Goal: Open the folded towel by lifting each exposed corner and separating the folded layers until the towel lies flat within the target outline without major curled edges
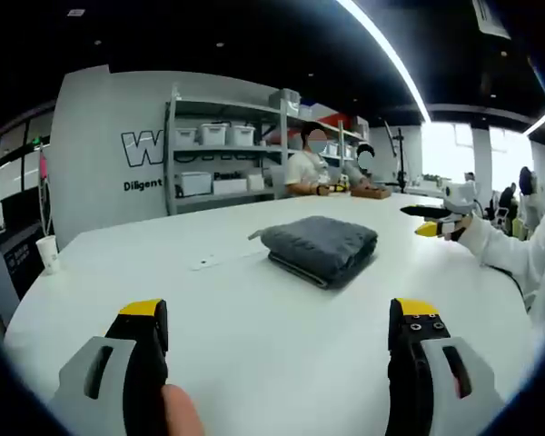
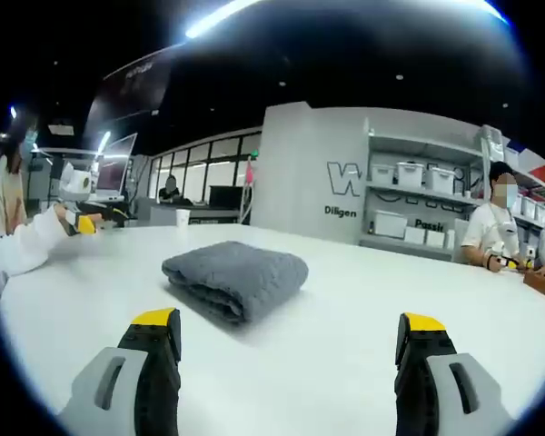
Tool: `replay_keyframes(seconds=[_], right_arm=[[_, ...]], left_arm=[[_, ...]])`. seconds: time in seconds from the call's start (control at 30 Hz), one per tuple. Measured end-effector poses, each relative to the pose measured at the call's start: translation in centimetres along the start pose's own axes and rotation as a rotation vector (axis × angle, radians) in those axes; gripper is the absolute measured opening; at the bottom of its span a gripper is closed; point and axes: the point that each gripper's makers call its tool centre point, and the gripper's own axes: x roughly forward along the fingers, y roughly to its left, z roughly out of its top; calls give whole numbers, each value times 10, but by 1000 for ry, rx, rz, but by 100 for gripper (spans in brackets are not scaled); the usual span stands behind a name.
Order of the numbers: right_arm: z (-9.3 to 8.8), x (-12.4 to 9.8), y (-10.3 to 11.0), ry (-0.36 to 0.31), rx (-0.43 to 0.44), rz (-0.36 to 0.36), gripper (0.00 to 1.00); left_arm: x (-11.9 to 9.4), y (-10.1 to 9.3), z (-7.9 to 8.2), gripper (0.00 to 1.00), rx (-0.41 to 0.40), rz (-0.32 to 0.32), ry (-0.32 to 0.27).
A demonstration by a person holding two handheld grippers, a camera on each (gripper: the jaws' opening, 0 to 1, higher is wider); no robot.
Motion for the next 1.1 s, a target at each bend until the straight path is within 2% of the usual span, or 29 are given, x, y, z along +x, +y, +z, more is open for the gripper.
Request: replay_keyframes(seconds=[0.57,0.9,1.1], right_arm=[[-12,4,3,42,10,3,100],[-20,8,8,77,-32,-4,100],[-15,11,14,74,-65,-18,95]], left_arm=[[4,1,-11,100,-11,-2,42],[4,3,-14,100,-13,4,55],[4,0,-15,100,-8,2,64]])
